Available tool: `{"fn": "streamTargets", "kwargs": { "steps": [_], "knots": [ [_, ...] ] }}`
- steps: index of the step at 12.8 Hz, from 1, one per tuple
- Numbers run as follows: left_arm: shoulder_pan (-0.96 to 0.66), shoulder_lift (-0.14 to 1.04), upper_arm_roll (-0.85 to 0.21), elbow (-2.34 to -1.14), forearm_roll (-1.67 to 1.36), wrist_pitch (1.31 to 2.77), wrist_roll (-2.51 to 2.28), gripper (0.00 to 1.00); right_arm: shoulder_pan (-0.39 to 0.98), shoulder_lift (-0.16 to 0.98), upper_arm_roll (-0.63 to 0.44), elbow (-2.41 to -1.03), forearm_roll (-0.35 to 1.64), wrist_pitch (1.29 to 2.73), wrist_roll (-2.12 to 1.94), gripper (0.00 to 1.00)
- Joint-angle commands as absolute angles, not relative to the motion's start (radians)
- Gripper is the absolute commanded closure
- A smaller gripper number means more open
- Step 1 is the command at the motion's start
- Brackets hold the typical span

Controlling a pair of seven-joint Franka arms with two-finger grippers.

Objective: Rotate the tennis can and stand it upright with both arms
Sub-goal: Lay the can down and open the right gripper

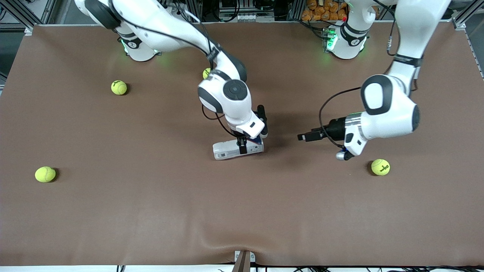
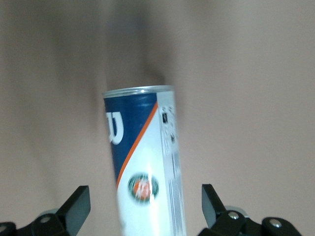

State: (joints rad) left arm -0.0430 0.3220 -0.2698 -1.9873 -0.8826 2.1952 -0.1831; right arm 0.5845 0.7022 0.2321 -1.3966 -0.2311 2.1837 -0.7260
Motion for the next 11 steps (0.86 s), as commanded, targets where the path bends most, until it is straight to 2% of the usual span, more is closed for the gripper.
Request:
{"fn": "streamTargets", "kwargs": {
  "steps": [1,4,7,11],
  "knots": [
    [-0.098,0.359,-0.276,-2.006,-1.024,2.308,-0.172,0.00,0.493,0.540,0.241,-1.440,-0.181,2.067,-0.631,0.00],
    [-0.184,0.435,-0.276,-2.002,-1.248,2.469,-0.071,0.00,0.358,0.441,0.235,-1.450,-0.181,1.978,-0.528,0.00],
    [-0.184,0.538,-0.276,-1.990,-1.645,2.479,0.344,0.00,0.194,0.333,0.216,-1.468,-0.178,1.884,-0.505,0.00],
    [-0.199,0.615,-0.278,-1.927,-1.767,2.476,0.446,0.00,0.178,0.180,-0.004,-1.470,-0.054,1.705,-0.497,0.00]
  ]
}}
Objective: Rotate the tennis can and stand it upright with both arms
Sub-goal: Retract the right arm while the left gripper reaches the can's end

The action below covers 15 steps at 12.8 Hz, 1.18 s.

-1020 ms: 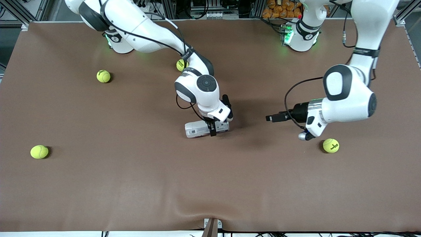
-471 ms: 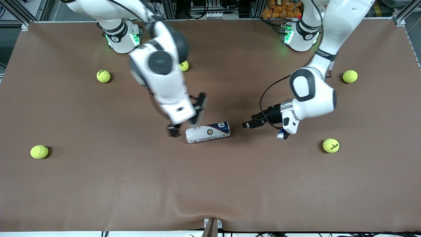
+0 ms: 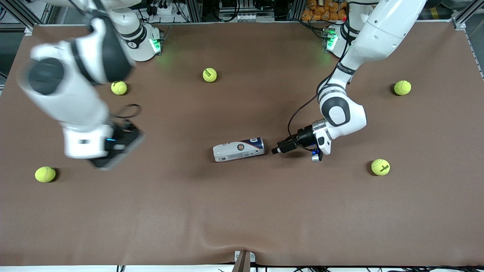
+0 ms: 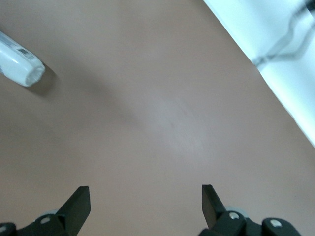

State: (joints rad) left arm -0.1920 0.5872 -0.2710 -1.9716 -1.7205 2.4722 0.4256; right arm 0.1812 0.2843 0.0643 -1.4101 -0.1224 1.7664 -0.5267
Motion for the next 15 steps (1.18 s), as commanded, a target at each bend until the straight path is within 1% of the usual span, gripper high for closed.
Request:
{"fn": "streamTargets", "kwargs": {
  "steps": [1,2,4,5,6,7,8,11,13,14,15],
  "knots": [
    [-0.207,0.620,-0.278,-1.927,-1.781,2.476,0.448,0.00,0.160,0.146,-0.032,-1.470,-0.034,1.659,-0.445,0.00],
    [-0.216,0.624,-0.278,-1.927,-1.789,2.476,0.448,0.00,0.129,0.111,-0.031,-1.470,-0.034,1.597,-0.354,0.00],
    [-0.219,0.638,-0.278,-1.922,-1.805,2.474,0.449,0.06,0.097,0.062,-0.031,-1.468,-0.032,1.493,-0.185,0.00],
    [-0.227,0.656,-0.281,-1.908,-1.807,2.474,0.448,0.10,0.069,0.048,-0.029,-1.467,-0.032,1.464,-0.132,0.00],
    [-0.229,0.673,-0.281,-1.889,-1.810,2.474,0.449,0.13,0.036,0.032,-0.028,-1.466,-0.029,1.444,-0.106,0.00],
    [-0.230,0.684,-0.284,-1.876,-1.828,2.474,0.449,0.14,0.017,0.022,-0.031,-1.465,-0.015,1.406,-0.085,0.00],
    [-0.230,0.690,-0.291,-1.867,-1.847,2.474,0.448,0.17,0.011,0.018,-0.037,-1.460,-0.009,1.373,-0.042,0.00],
    [-0.232,0.716,-0.302,-1.833,-1.871,2.473,0.448,0.27,-0.003,-0.005,-0.038,-1.459,-0.008,1.345,0.044,0.00],
    [-0.251,0.755,-0.307,-1.792,-1.891,2.473,0.448,0.30,-0.005,-0.023,-0.043,-1.460,-0.008,1.342,0.080,0.00],
    [-0.252,0.765,-0.307,-1.781,-1.896,2.473,0.448,0.36,-0.009,-0.025,-0.041,-1.463,-0.006,1.344,0.080,0.00],
    [-0.253,0.770,-0.308,-1.778,-1.910,2.473,0.448,0.49,-0.009,-0.025,-0.040,-1.463,0.003,1.347,0.080,0.00]
  ]
}}
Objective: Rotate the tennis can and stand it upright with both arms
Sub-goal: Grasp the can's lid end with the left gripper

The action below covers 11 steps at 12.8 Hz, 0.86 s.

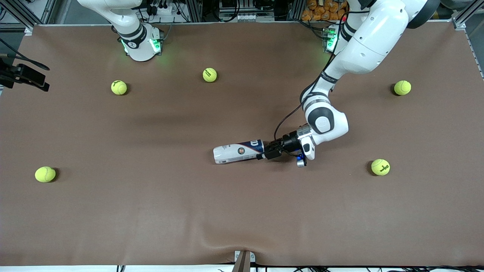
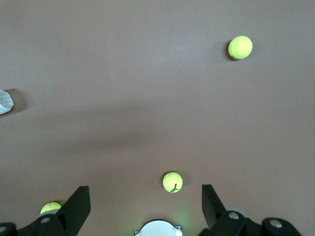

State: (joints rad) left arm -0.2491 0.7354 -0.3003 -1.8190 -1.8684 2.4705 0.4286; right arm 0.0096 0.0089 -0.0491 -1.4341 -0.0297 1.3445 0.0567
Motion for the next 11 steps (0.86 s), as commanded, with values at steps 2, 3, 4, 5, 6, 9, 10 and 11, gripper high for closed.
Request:
{"fn": "streamTargets", "kwargs": {
  "steps": [2,3,4,5,6,9,10,11],
  "knots": [
    [-0.253,0.776,-0.308,-1.753,-1.922,2.473,0.439,0.89,-0.018,-0.025,-0.040,-1.463,0.060,1.348,0.080,0.00],
    [-0.250,0.763,-0.308,-1.750,-1.919,2.473,0.416,1.00,-0.018,-0.026,-0.040,-1.463,0.060,1.345,0.078,0.00],
    [-0.242,0.753,-0.308,-1.741,-1.908,2.473,0.367,1.00,-0.023,-0.026,-0.041,-1.466,0.060,1.345,0.078,0.00],
    [-0.245,0.735,-0.308,-1.727,-1.898,2.474,0.298,1.00,-0.032,-0.026,-0.040,-1.468,0.060,1.345,0.078,0.00],
    [-0.247,0.715,-0.307,-1.714,-1.867,2.474,0.222,1.00,-0.032,-0.025,-0.040,-1.467,0.060,1.347,0.077,0.00],
    [-0.239,0.629,-0.304,-1.706,-1.639,2.474,-0.025,1.00,-0.032,-0.021,-0.040,-1.465,0.057,1.351,0.075,0.00],
    [-0.233,0.599,-0.304,-1.706,-1.544,2.474,-0.113,1.00,-0.032,-0.021,-0.040,-1.465,0.055,1.351,0.074,0.00],
    [-0.229,0.565,-0.302,-1.706,-1.429,2.474,-0.211,1.00,-0.031,-0.021,-0.040,-1.463,0.054,1.351,0.074,0.00]
  ]
}}
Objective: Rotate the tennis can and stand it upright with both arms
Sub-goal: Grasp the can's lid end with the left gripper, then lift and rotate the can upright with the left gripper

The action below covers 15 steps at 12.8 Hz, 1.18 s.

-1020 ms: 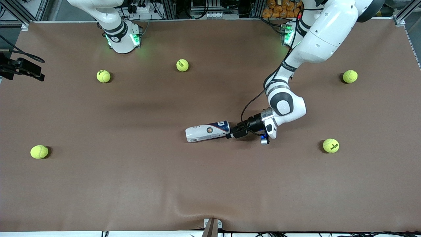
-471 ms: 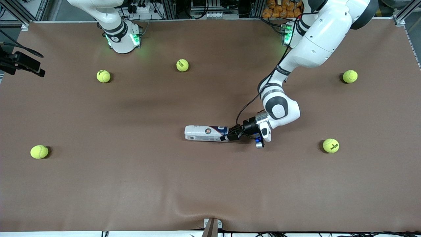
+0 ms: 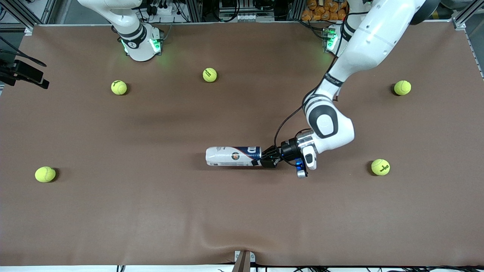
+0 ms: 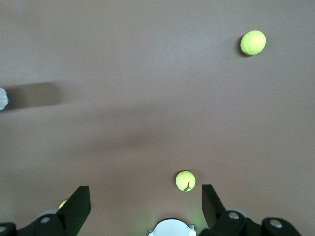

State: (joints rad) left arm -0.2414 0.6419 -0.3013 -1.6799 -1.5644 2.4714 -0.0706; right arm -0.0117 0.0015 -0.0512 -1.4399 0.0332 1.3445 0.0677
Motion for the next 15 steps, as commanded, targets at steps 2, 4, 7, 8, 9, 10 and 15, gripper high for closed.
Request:
{"fn": "streamTargets", "kwargs": {
  "steps": [2,4,7,8,9,10,15],
  "knots": [
    [-0.227,0.507,-0.298,-1.707,-1.193,2.471,-0.396,1.00,-0.029,-0.023,-0.037,-1.460,0.046,1.351,0.075,0.00],
    [-0.215,0.450,-0.295,-1.707,-0.987,2.397,-0.541,1.00,-0.029,-0.023,-0.037,-1.460,0.046,1.351,0.075,0.00],
    [-0.172,0.370,-0.296,-1.694,-0.728,2.263,-0.659,1.00,-0.025,-0.023,-0.032,-1.459,0.045,1.356,0.075,0.00],
    [-0.172,0.359,-0.296,-1.672,-0.648,2.241,-0.704,1.00,-0.022,-0.023,-0.032,-1.457,0.043,1.358,0.077,0.00],
    [-0.175,0.357,-0.296,-1.660,-0.556,2.227,-0.759,1.00,-0.021,-0.025,-0.031,-1.459,0.035,1.359,0.077,0.00],
    [-0.184,0.354,-0.301,-1.632,-0.460,2.226,-0.816,1.00,-0.023,-0.025,-0.032,-1.459,0.034,1.358,0.077,0.00],
    [-0.288,0.368,-0.307,-1.605,-0.029,2.195,-1.004,1.00,-0.028,-0.026,-0.035,-1.460,0.029,1.355,0.075,0.00]
  ]
}}
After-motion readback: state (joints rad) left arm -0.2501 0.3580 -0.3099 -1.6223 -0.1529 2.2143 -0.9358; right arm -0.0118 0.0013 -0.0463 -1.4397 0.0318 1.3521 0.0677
